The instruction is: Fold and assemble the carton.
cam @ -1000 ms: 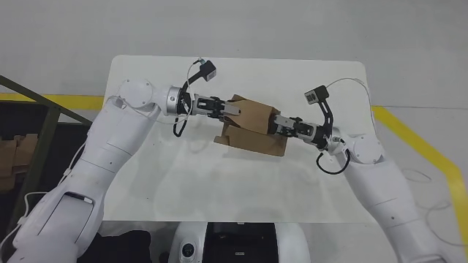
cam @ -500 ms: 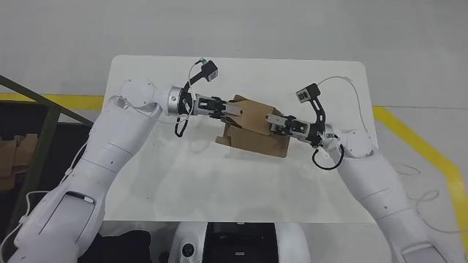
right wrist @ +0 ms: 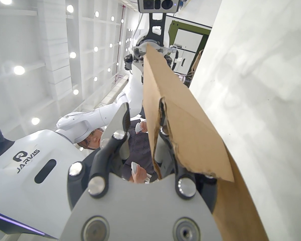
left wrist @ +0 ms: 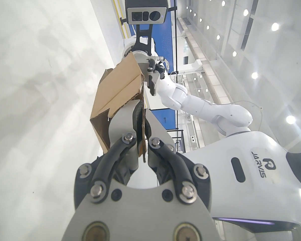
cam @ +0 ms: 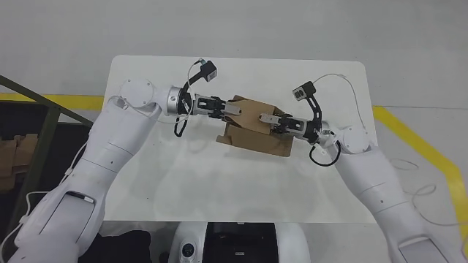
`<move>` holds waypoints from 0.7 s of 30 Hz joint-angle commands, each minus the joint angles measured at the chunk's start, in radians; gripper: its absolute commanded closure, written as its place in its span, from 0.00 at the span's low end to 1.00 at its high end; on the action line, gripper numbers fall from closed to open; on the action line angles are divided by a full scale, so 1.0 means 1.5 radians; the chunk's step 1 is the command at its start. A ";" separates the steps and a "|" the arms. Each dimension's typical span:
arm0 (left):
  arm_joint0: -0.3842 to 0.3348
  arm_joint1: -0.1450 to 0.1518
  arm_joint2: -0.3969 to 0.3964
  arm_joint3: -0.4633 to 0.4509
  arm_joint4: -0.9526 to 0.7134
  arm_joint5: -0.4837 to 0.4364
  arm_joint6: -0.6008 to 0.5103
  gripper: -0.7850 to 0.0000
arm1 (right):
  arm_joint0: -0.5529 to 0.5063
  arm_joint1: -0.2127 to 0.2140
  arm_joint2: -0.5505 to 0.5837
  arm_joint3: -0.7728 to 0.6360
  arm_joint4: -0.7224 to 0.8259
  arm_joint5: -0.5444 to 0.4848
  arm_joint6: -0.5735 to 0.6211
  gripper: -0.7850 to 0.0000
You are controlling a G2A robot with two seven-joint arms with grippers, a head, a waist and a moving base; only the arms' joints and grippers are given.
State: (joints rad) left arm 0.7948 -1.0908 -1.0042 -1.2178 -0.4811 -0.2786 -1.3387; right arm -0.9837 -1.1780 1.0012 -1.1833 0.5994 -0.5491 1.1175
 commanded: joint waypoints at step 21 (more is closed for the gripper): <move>0.026 0.010 -0.028 -0.052 -0.021 0.004 -0.037 0.27 | 0.001 -0.002 0.002 -0.020 -0.070 0.043 -0.041 1.00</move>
State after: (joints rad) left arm 0.8318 -1.0766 -1.0448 -1.2896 -0.5103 -0.2726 -1.3908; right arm -0.9796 -1.1815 1.0033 -1.2107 0.4985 -0.4857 1.0621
